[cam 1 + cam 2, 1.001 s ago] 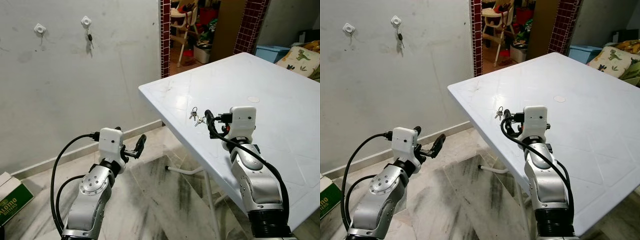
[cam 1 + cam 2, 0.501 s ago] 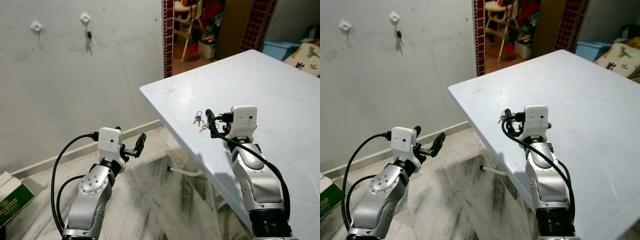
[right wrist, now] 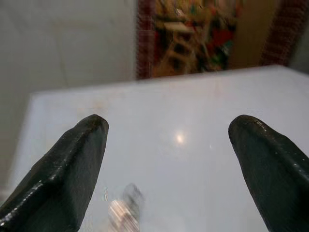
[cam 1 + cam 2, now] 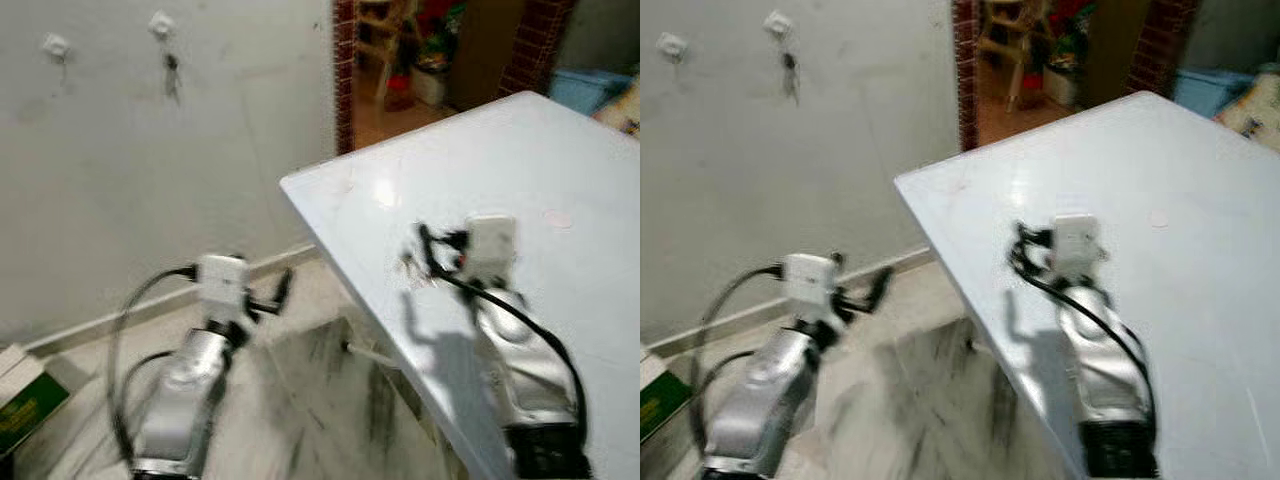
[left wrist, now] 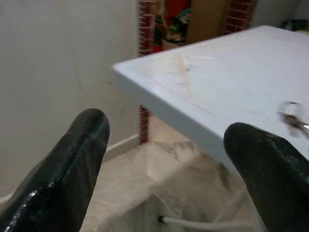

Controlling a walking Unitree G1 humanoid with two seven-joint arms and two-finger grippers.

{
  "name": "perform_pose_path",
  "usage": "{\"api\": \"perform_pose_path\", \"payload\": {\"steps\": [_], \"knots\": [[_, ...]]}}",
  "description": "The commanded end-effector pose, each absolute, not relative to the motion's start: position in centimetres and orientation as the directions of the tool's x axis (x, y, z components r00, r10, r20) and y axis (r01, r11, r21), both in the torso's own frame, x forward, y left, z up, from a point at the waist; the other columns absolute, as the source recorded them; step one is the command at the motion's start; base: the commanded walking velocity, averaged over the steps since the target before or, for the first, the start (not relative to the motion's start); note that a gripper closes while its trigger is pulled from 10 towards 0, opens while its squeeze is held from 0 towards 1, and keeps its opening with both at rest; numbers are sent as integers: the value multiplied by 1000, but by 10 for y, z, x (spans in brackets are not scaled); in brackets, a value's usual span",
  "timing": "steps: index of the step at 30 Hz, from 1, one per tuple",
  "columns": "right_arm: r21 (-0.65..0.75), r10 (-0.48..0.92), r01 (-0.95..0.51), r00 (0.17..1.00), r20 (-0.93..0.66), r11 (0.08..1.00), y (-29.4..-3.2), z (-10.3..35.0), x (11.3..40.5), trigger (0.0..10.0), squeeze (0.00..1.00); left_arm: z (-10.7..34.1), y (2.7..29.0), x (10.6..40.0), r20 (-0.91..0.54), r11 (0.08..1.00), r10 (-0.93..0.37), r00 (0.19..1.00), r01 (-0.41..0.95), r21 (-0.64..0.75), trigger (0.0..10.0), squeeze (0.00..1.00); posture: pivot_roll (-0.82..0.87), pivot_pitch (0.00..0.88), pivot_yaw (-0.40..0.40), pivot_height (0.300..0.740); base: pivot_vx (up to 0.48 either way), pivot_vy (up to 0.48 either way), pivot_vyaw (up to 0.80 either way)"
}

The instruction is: Hang keys on a hook

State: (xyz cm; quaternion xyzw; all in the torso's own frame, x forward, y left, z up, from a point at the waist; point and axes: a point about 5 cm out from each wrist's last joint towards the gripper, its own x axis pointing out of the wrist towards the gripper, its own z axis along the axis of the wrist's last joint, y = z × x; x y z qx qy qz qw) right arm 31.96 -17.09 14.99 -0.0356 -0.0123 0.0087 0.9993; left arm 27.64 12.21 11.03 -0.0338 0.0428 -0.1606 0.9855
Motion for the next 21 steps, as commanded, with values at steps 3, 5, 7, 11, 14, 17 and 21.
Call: {"api": "perform_pose_path", "payload": {"steps": [3,5,7,11,14,17,21], "knots": [[-65,53,-51,998,30,997,-159,151,320,10000,0,107,130,276,-96,956,-291,952,285,-67,10000,0,31,0,42,740,295,0,0],[-66,54,-52,998,29,996,-159,151,320,10000,0,107,130,276,-97,957,-288,953,282,-70,10000,0,31,0,42,740,146,0,0],[-66,54,-52,998,28,996,-159,151,320,10000,0,107,130,276,-93,956,-288,953,281,-78,10000,0,32,0,40,740,0,0,0],[-66,58,-56,998,24,996,-159,150,319,10000,0,106,128,275,-100,955,-291,951,284,-82,10000,0,31,0,39,740,0,0,0],[-69,62,-61,998,19,996,-158,150,319,10000,0,104,127,273,-113,956,-289,951,281,-84,10000,0,31,0,37,740,0,0,0],[-71,65,-64,998,16,995,-158,149,319,10000,0,103,126,272,-117,956,-289,950,281,-86,10000,0,33,0,36,740,0,0,0],[-71,67,-66,998,13,995,-158,149,320,10000,0,103,127,272,-120,957,-288,950,279,-82,10000,0,33,0,36,740,0,0,0]]}}
